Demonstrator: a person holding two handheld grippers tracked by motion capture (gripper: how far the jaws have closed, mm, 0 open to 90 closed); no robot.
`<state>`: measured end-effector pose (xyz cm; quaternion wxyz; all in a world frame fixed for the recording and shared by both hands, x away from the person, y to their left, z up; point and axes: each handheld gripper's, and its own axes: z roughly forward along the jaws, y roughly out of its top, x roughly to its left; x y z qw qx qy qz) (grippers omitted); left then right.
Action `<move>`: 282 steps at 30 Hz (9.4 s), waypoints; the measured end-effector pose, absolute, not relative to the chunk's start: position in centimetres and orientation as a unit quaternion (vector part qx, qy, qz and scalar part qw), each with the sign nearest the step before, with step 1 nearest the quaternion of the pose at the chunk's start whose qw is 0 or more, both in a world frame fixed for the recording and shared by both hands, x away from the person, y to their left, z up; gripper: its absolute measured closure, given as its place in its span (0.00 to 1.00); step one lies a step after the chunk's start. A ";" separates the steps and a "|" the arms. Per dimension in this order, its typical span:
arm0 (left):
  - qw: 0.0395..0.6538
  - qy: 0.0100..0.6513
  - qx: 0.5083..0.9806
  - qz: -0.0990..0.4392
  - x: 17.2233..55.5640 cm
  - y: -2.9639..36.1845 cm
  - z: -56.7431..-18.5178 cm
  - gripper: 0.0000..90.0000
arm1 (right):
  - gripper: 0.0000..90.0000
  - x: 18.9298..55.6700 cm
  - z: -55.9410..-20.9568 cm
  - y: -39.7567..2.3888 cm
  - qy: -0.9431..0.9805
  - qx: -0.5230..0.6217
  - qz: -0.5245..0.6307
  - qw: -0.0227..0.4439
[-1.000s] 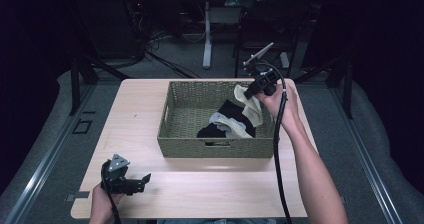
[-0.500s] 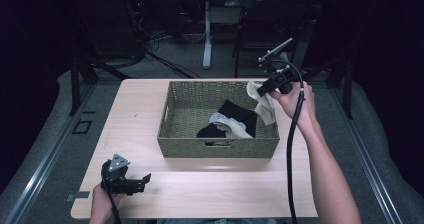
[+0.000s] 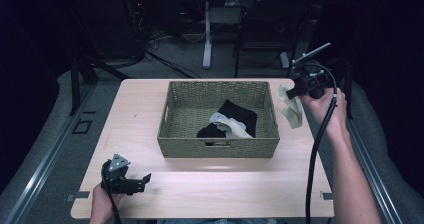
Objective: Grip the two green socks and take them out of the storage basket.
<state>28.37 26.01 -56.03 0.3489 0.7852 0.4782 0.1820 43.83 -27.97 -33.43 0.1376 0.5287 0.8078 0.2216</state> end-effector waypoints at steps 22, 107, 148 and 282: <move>0.349 0.478 0.785 0.182 28.4 26.0 -56.0 0.00 | 0.95 44.6 -44.4 -32.5 0.781 0.595 0.161 0.095; 0.351 0.479 0.784 0.178 28.3 26.2 -56.0 0.00 | 0.46 48.6 -45.9 -12.9 0.881 0.442 0.167 0.038; 0.352 0.479 0.784 0.178 28.3 26.2 -56.0 0.00 | 0.99 47.3 -37.7 -18.0 0.857 0.465 0.203 0.088; 0.366 0.472 0.782 0.177 28.4 26.0 -55.8 0.00 | 0.00 30.8 -52.9 -32.2 0.812 0.525 0.227 0.118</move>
